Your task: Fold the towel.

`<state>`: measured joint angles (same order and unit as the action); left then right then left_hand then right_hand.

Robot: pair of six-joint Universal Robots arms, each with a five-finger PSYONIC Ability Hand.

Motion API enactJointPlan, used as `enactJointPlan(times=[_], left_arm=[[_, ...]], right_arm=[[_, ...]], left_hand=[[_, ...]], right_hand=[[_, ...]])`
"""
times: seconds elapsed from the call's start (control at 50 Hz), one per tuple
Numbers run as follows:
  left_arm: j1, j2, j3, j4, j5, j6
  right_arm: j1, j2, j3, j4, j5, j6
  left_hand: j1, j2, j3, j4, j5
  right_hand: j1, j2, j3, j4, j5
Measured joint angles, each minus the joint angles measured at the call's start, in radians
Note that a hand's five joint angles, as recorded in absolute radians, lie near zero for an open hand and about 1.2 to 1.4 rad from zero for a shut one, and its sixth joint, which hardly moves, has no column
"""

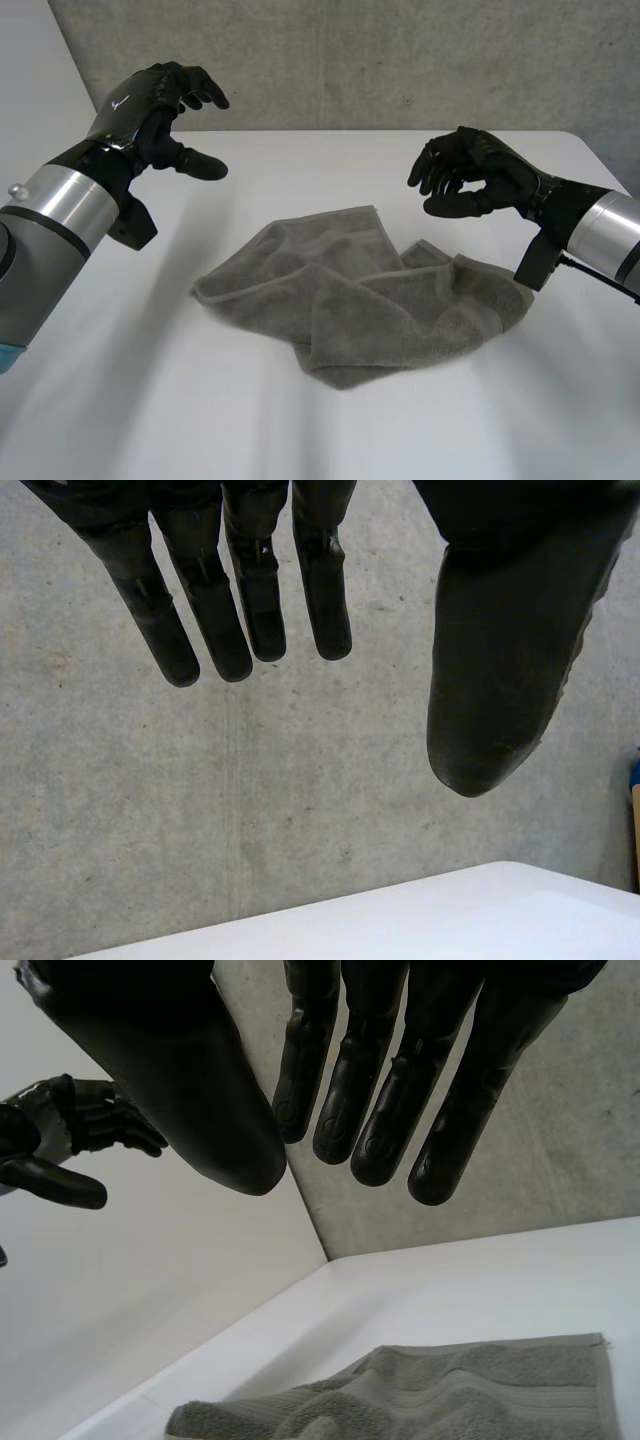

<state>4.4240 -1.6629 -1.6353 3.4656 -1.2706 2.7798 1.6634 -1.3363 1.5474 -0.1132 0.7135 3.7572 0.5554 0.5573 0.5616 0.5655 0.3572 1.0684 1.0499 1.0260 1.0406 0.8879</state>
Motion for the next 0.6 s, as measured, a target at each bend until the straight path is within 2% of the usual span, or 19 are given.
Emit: enactJointPlan(times=[0.2, 0.24, 0.32, 0.4, 0.5, 0.6], left_arm=[[0.0, -0.002, 0.0, 0.0, -0.001, 0.001], [0.0, -0.002, 0.0, 0.0, 0.0, 0.001], [0.0, -0.006, 0.0, -0.001, 0.001, 0.002], [0.0, -0.012, 0.001, -0.002, 0.005, 0.003], [-0.001, -0.033, 0.007, -0.004, 0.008, 0.008], [-0.005, -0.069, 0.021, -0.023, 0.008, 0.044]], right_arm=[[-0.004, 0.01, -0.006, -0.002, 0.005, 0.005], [-0.004, 0.01, -0.007, -0.002, 0.01, 0.002], [-0.005, 0.007, -0.009, -0.003, 0.024, -0.007], [-0.004, 0.002, -0.009, -0.001, 0.043, -0.028], [-0.003, -0.006, -0.011, 0.01, 0.079, -0.096], [0.003, -0.016, -0.018, 0.037, 0.137, -0.195]], left_hand=[[0.0, 0.0, 0.0, 0.0, 0.0], [0.0, 0.0, 0.0, 0.0, 0.0], [-0.013, -0.011, -0.012, -0.013, -0.009], [-0.112, -0.113, -0.113, -0.116, -0.109], [-0.248, -0.262, -0.262, -0.261, -0.256], [-0.262, -0.269, -0.271, -0.268, -0.269]], right_hand=[[-0.049, -0.025, -0.006, -0.015, -0.04], [-0.162, -0.142, -0.098, -0.116, -0.142], [-0.521, -0.51, -0.483, -0.494, -0.531], [-0.67, -0.671, -0.639, -0.656, -0.702], [-0.704, -0.706, -0.671, -0.692, -0.743], [-0.704, -0.706, -0.671, -0.692, -0.743]])
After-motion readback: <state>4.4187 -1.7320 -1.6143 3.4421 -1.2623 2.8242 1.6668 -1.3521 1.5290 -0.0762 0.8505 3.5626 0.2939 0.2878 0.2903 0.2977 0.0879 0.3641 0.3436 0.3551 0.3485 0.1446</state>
